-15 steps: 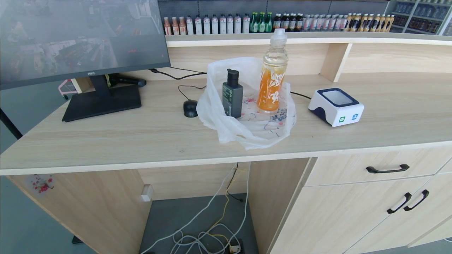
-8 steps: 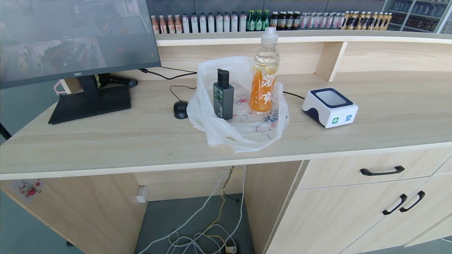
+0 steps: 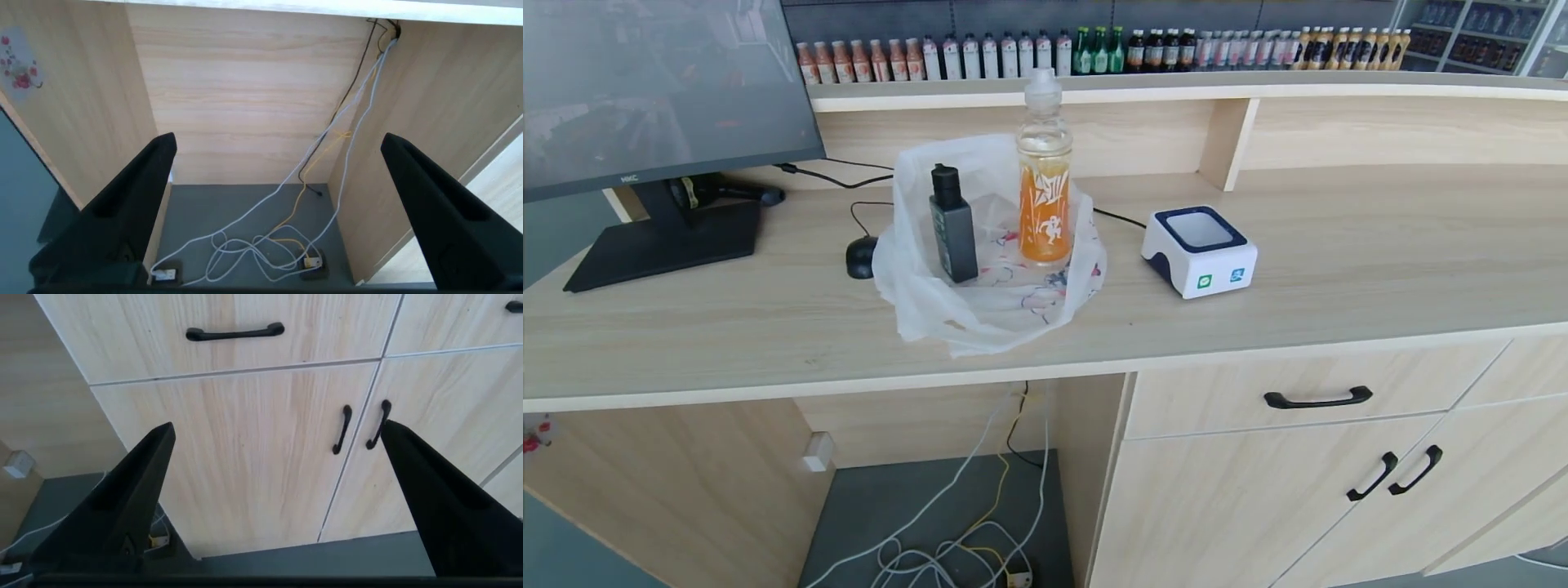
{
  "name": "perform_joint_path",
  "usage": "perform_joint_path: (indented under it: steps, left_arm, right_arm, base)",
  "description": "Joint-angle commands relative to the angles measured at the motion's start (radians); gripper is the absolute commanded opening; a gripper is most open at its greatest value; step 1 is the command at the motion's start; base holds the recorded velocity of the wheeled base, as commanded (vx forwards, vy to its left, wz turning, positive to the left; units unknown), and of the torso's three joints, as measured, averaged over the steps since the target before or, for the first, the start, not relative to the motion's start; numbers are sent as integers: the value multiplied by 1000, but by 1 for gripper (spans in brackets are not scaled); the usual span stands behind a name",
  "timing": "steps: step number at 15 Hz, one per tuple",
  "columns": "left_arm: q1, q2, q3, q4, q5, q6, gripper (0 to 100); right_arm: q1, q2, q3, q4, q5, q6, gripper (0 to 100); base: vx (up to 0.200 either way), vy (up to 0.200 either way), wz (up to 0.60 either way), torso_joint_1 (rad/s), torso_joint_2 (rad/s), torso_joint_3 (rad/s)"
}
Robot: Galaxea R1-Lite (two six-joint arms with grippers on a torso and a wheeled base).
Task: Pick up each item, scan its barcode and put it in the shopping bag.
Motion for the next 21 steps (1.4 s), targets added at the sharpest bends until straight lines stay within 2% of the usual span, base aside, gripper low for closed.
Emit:
perform_joint_path:
  steps: [1,11,21]
  left_arm:
    - [0,0,0,0,0,0,100]
    - [0,0,0,0,0,-3,100]
    - [0,0,0,0,0,3,100]
  right_arm:
    - [1,1,0,0,0,2,100]
    - [1,1,0,-2,0,2,100]
    - [1,1,-1,0,0,-21,100]
  base:
    - [0,-200,0,-2,12,2]
    - [0,-200,0,3,0,2]
    - [0,0,0,0,0,0]
